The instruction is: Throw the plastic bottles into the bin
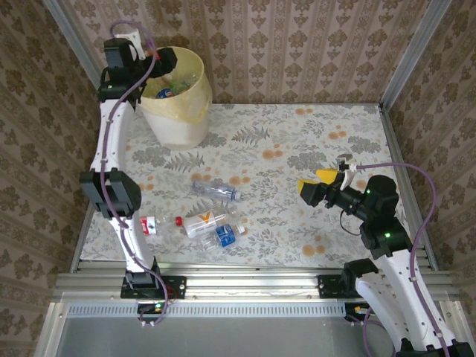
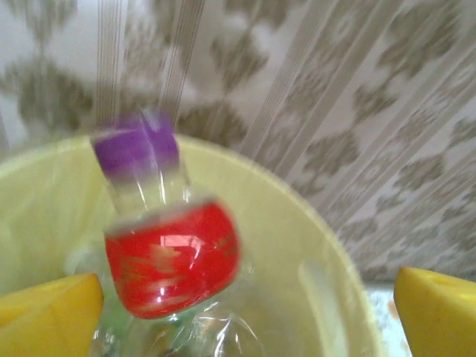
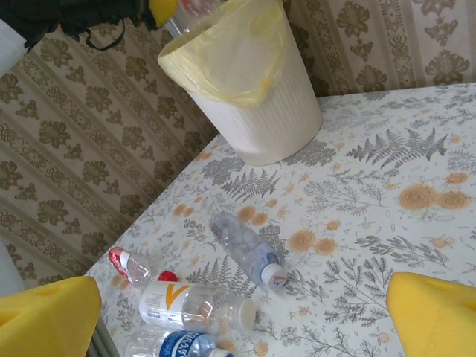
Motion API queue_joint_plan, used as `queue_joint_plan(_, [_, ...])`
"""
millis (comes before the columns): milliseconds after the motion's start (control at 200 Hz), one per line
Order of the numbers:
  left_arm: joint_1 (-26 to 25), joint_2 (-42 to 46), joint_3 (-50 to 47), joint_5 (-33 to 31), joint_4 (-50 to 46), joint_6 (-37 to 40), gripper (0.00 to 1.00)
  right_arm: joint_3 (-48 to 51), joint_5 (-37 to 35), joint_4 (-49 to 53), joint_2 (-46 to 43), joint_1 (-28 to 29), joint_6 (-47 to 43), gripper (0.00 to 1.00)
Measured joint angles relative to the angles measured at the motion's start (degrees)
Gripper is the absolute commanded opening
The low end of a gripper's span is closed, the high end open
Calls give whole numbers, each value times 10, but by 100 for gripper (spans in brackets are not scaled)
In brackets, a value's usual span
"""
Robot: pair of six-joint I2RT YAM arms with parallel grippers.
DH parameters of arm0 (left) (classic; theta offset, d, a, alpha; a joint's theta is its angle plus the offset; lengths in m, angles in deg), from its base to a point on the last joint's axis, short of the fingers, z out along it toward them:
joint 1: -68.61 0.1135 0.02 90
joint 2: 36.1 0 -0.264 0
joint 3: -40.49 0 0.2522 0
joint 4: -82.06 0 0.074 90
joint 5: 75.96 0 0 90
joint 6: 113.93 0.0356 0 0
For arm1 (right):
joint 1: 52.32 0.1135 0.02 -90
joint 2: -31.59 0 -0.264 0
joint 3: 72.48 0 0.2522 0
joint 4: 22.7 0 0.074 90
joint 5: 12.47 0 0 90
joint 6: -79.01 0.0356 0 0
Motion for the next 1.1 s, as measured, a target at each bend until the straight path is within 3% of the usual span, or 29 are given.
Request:
queue_joint_plan(195, [-3,31,1,-24,-74,-4,100,0,0,3,0,2,-1,100])
queue_joint_plan(515, [-17,236,-10,-53,-101,-2,100,0,0,3,7,2,-1,100])
queue_joint_plan(1100, [13,400,-296,-116,-227,30,100,0,0,10,19,2,-1,100])
